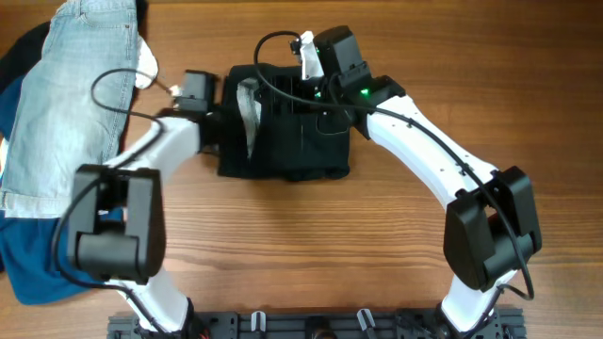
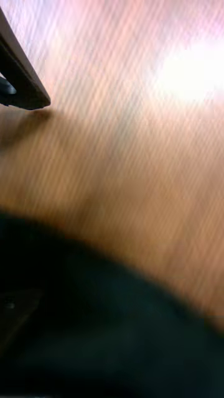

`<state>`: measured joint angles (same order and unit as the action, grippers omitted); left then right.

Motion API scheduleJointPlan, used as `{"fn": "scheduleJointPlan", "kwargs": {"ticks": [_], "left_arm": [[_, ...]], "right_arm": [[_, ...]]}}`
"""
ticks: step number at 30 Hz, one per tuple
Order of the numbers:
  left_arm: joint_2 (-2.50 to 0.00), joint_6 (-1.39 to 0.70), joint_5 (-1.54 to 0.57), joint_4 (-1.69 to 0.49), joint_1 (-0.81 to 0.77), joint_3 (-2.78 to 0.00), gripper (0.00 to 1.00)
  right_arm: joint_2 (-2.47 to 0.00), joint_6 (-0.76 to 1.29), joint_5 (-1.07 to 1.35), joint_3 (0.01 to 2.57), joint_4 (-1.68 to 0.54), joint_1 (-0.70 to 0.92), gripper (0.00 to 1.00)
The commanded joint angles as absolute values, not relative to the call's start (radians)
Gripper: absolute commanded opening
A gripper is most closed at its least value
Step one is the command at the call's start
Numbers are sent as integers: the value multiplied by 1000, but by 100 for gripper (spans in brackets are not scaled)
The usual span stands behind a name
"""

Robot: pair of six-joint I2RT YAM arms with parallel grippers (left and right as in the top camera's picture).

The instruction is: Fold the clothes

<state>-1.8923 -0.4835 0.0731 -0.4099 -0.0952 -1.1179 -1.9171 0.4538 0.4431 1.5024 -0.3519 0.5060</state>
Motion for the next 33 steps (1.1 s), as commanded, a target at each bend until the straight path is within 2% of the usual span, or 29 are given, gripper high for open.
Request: {"fn": "scheduleJointPlan", "kwargs": {"ticks": [1, 4, 5, 6, 8, 11, 13, 19, 23, 26, 27, 29, 33], "left_arm": [[-1753, -481, -79, -473, 115, -1121, 89], [-1610, -478, -181, -486, 231, -1121, 89], [-1567, -478, -183, -486, 243, -1121, 89], [-1532, -478, -183, -484, 243, -1121, 90], [-1511, -478, -183, -484, 227, -1121, 90], [-1520, -474, -182, -492, 200, -1120, 90], [-1521, -474, -181, -489, 175, -1120, 90], [-1521, -474, -152, -490, 119, -1120, 90], [-1521, -474, -102, -488, 80, -1120, 91], [-1521, -475, -103, -487, 69, -1120, 90], [-1521, -475, -103, -487, 69, -1120, 90], [-1521, -475, -97, -480, 70, -1120, 90], [-1521, -478, -70, -476, 88, -1120, 90]], "right_arm": [[-1890, 433, 427, 1522, -365, 474, 100], [-1895, 320, 329, 1521, -448, 429, 99], [-1908, 264, 283, 1519, -480, 425, 91], [-1929, 217, 281, 1517, -498, 425, 77], [-1995, 120, 288, 1517, -521, 434, 57], [-2071, -6, 322, 1517, -545, 434, 49], [-2124, -35, 289, 1517, -579, 433, 51], [-2186, 158, 219, 1517, -598, 319, 57], [-2186, 238, 217, 1517, -595, 130, 58], [-2181, 188, 285, 1522, -597, 22, 58], [-2164, 156, 316, 1534, -609, 10, 58], [-2104, 127, 314, 1584, -673, 22, 64], [-2020, 107, 299, 1683, -775, 158, 75]]}}
